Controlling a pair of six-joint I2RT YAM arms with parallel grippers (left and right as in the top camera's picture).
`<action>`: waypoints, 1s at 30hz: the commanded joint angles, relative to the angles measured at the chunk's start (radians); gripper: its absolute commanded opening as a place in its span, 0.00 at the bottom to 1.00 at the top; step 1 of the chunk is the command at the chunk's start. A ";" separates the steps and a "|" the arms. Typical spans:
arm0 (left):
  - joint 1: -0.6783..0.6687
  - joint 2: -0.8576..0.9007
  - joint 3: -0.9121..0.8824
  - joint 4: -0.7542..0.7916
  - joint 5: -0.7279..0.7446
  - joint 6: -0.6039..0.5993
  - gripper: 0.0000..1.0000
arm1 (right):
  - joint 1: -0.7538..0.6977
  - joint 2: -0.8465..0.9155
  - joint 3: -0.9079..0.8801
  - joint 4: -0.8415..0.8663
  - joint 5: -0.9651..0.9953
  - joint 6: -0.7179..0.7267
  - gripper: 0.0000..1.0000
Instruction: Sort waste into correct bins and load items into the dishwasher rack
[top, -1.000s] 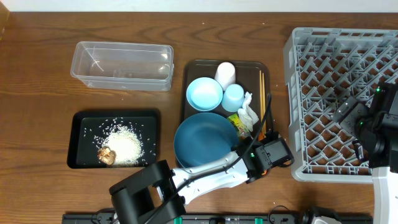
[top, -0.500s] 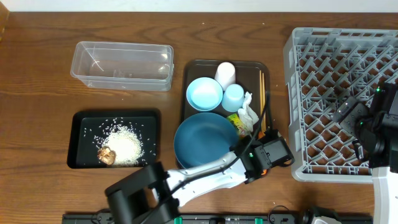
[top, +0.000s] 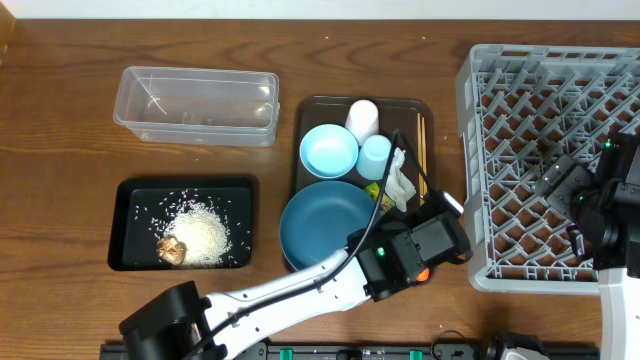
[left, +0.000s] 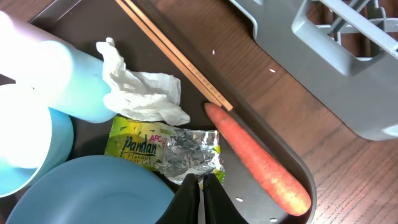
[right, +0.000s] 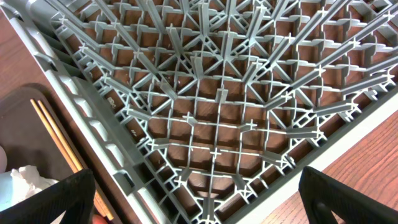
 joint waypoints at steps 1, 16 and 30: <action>0.027 -0.012 -0.009 -0.013 -0.014 -0.023 0.08 | -0.012 0.000 0.018 0.002 0.004 0.018 0.99; 0.319 -0.118 -0.009 -0.240 -0.013 -0.285 0.77 | -0.012 0.000 0.018 0.002 0.004 0.018 0.99; 0.927 -0.465 -0.009 -0.505 -0.013 -0.398 0.98 | -0.012 0.000 0.018 0.002 0.004 0.018 0.99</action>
